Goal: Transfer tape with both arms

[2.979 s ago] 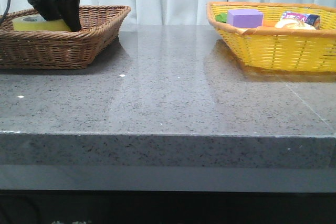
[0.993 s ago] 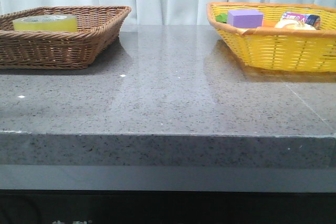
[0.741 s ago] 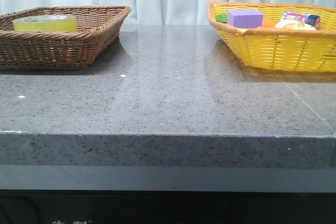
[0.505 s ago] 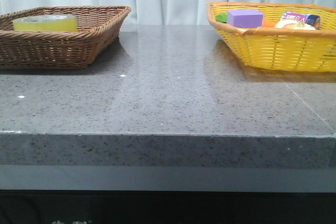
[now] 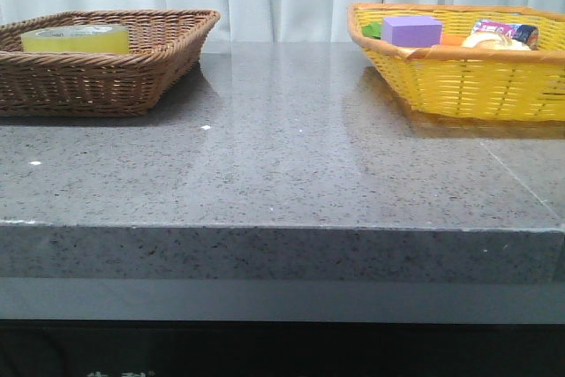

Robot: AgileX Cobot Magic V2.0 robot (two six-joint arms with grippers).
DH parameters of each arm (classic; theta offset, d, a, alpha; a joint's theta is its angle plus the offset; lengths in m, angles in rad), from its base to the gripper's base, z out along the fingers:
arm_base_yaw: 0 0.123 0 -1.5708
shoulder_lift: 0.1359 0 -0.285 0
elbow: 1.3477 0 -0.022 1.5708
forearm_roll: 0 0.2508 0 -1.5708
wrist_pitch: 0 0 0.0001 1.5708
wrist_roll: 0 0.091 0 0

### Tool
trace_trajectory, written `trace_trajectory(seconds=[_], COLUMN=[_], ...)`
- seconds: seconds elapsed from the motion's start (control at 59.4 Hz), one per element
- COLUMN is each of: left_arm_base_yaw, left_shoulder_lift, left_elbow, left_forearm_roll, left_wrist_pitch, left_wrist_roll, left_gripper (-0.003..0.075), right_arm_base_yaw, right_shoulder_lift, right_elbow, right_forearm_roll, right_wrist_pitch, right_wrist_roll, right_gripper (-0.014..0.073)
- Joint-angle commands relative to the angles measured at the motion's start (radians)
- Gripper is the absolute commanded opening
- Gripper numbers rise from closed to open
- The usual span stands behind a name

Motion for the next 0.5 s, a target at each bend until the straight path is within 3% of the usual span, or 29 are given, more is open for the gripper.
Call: trace_trajectory(seconds=[0.0, 0.034, 0.084, 0.488], left_arm_base_yaw=[-0.009, -0.009, -0.009, -0.009], left_shoulder_lift=[-0.002, -0.002, -0.002, -0.001], left_elbow=[-0.025, -0.025, -0.025, -0.025], left_forearm_roll=[-0.014, -0.014, -0.014, -0.026], left_wrist_pitch=[-0.08, -0.082, -0.087, -0.075], left_wrist_roll=[-0.012, -0.012, -0.012, -0.012], left_gripper=[0.0081, 0.0038, -0.0018, -0.002], right_arm_base_yaw=[-0.005, -0.005, -0.005, -0.005], right_shoulder_lift=[-0.005, -0.005, -0.005, -0.005], right_elbow=[-0.026, -0.026, -0.026, -0.026], right_forearm_roll=[-0.005, -0.005, -0.005, -0.002], right_wrist_pitch=[-0.076, -0.076, -0.076, -0.07], right_wrist_roll=[0.0, 0.0, 0.0, 0.0], right_gripper=[-0.0028, -0.007, -0.0063, -0.0068])
